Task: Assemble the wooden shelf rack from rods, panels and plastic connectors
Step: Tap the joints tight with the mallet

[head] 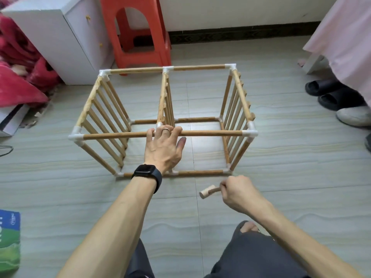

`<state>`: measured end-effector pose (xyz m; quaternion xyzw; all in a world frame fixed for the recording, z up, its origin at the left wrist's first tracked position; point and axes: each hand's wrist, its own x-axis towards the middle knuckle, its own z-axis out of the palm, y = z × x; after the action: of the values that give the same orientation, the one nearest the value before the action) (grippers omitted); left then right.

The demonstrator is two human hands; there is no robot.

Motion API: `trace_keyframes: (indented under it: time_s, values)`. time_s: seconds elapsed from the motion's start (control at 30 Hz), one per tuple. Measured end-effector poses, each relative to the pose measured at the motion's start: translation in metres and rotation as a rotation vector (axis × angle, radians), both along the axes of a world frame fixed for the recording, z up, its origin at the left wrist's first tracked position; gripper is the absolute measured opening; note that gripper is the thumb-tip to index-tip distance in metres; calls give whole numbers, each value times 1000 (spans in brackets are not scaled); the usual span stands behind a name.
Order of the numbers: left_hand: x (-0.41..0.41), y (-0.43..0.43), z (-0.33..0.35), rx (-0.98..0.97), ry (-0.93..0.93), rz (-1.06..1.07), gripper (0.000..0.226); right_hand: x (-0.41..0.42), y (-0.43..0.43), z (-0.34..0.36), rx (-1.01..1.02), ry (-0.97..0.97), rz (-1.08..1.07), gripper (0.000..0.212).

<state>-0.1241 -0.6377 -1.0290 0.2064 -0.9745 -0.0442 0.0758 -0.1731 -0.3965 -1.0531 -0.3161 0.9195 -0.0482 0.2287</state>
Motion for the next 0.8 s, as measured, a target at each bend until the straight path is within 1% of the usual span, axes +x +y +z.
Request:
trace_keyframes:
  time_s: [0.1, 0.17, 0.23, 0.3, 0.37, 0.43, 0.47, 0.5, 0.53, 0.57, 0.6, 0.63, 0.67, 0.7, 0.73, 0.8]
  values:
    - [-4, 3, 20, -49, -101, -3, 34, -6, 15, 66, -276, 15, -72, 30]
    - [-4, 6, 33, -34, -160, -21, 30, -13, 25, 112, -480, -18, -150, 32]
    - [-2, 7, 47, 104, -242, -26, 26, -20, 31, 149, -735, -87, -247, 25]
    - [3, 7, 63, 317, -340, 3, 31, -23, 27, 172, -969, -171, -320, 18]
    - [6, 12, 74, 430, -495, -30, 34, -24, 15, 177, -1097, -286, -383, 16]
    - [9, 18, 87, 495, -682, -75, 36, -25, -2, 170, -1094, -317, -396, 20]
    - [9, 19, 95, 575, -737, -75, 37, -26, -11, 164, -1051, -289, -389, 23]
    - [9, 17, 103, 673, -717, -62, 37, -28, -21, 158, -993, -245, -376, 27]
    - [8, 15, 109, 736, -611, -40, 35, -29, -31, 151, -929, -194, -355, 30]
    - [8, 9, 113, 705, -443, 4, 32, -30, -41, 145, -879, -153, -327, 32]
    - [8, 3, 115, 587, -267, 67, 31, -31, -51, 140, -848, -118, -298, 34]
    - [8, -3, 114, 452, -136, 144, 33, -32, -61, 135, -818, -82, -270, 35]
    - [10, -7, 109, 381, -61, 222, 39, -32, -71, 131, -769, -42, -233, 38]
    - [11, -8, 100, 395, -34, 293, 46, -33, -80, 127, -695, -2, -187, 41]
    - [13, -7, 87, 463, -46, 356, 53, -35, -88, 123, -598, 44, -132, 43]
    - [12, 1, 61, 658, -74, 450, 56, -39, -101, 114, -394, 135, -29, 42]
